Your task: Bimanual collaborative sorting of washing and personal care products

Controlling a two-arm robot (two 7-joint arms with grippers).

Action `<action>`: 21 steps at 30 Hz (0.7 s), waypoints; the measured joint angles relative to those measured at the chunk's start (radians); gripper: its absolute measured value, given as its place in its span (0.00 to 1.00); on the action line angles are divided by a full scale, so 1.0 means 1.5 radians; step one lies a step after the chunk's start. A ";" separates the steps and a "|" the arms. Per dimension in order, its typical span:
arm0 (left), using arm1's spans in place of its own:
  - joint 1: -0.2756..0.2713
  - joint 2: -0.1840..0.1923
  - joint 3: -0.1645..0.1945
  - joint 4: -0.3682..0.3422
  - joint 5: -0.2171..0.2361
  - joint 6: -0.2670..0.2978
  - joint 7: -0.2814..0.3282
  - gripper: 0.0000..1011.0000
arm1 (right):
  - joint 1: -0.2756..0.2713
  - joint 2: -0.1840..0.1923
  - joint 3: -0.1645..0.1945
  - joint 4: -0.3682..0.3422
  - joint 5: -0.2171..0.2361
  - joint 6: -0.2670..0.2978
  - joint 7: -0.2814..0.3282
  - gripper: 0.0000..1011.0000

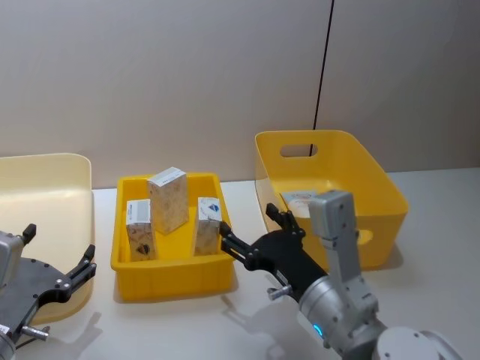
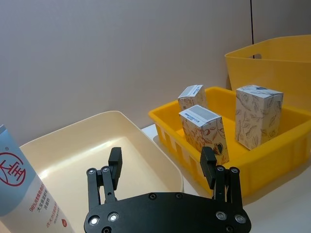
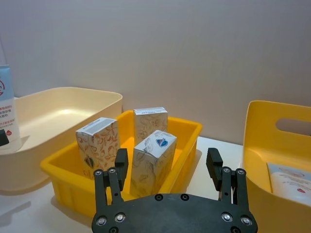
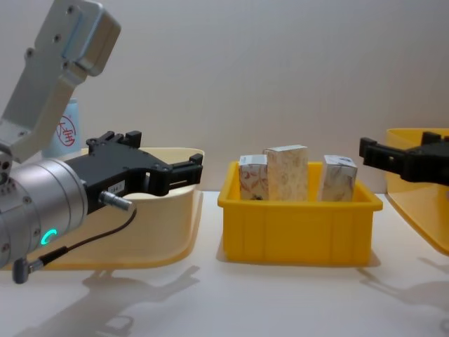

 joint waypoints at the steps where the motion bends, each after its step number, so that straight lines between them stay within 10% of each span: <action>1: 0.000 0.000 0.000 0.000 0.000 0.000 0.000 0.99 | 0.000 0.000 0.000 0.000 0.000 0.000 0.000 0.99; 21: 0.000 0.000 0.000 0.000 0.000 0.000 0.000 0.99 | 0.098 -0.055 -0.022 0.118 -0.013 0.021 0.011 0.99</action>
